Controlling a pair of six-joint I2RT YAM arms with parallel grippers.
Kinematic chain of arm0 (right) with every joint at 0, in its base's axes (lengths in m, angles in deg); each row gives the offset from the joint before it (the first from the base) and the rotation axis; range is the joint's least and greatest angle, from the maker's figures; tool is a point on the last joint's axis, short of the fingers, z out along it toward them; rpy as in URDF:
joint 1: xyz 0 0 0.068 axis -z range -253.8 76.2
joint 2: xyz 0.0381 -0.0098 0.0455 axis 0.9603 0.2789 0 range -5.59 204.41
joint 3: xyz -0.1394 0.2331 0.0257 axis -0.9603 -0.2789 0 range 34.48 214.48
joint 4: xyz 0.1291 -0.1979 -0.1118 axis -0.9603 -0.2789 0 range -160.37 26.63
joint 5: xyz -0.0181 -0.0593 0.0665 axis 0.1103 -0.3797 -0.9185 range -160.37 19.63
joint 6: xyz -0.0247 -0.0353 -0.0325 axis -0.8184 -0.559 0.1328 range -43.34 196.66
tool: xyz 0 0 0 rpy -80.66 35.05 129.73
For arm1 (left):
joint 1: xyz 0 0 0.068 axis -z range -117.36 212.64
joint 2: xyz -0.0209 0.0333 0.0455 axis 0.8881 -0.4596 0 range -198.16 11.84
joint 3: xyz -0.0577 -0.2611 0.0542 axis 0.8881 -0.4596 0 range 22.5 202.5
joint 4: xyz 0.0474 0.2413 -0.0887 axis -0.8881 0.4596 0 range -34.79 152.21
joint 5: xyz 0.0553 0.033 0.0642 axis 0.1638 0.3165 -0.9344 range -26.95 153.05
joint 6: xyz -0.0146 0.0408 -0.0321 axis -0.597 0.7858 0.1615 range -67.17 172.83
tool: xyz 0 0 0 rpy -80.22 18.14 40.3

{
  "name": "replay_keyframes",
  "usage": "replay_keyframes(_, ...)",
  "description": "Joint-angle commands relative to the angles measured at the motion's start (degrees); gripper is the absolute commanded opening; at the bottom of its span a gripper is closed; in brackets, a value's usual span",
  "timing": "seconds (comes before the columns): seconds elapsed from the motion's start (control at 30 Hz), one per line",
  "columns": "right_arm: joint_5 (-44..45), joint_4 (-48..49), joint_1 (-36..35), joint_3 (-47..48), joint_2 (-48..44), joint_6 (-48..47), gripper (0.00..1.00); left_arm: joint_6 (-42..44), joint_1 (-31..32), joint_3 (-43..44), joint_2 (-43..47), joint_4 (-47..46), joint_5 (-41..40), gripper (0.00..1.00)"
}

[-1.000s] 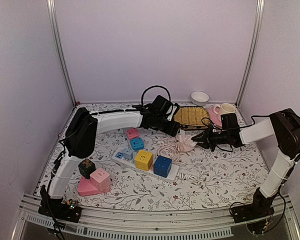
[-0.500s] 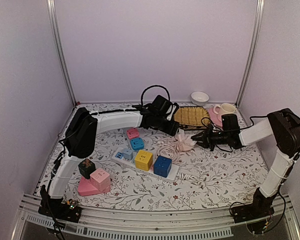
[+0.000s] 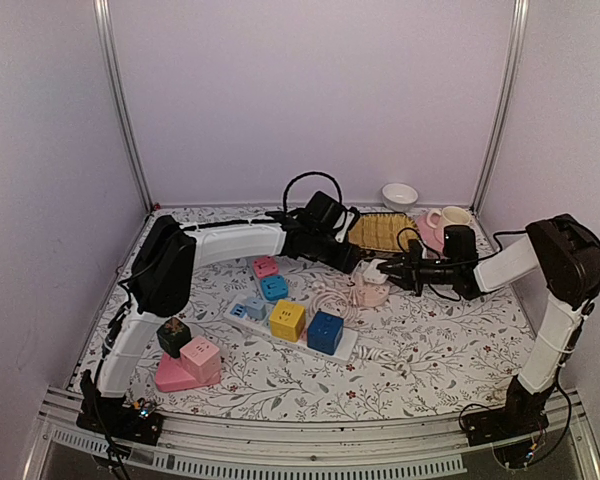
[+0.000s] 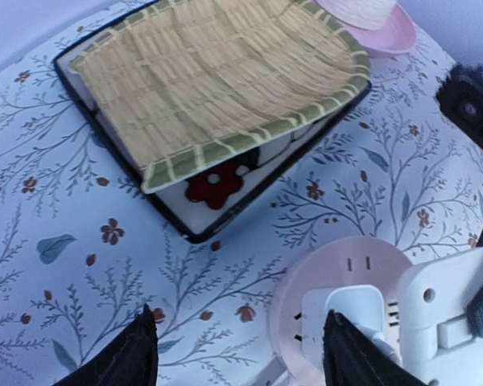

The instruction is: Pull the plug off the socket

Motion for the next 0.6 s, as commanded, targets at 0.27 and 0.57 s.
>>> replay_keyframes(0.27, -5.1, 11.8, -0.5, 2.1, -2.3, -3.0, 0.03, 1.8, 3.6, -1.9, -4.3, 8.7, 3.2, 0.70)
replay_keyframes(0.57, 1.6, -7.2, 5.9, -1.9, -13.0, -11.8, 0.03, 1.8, 3.2, 1.7, -2.8, 10.2, 3.5, 0.71)
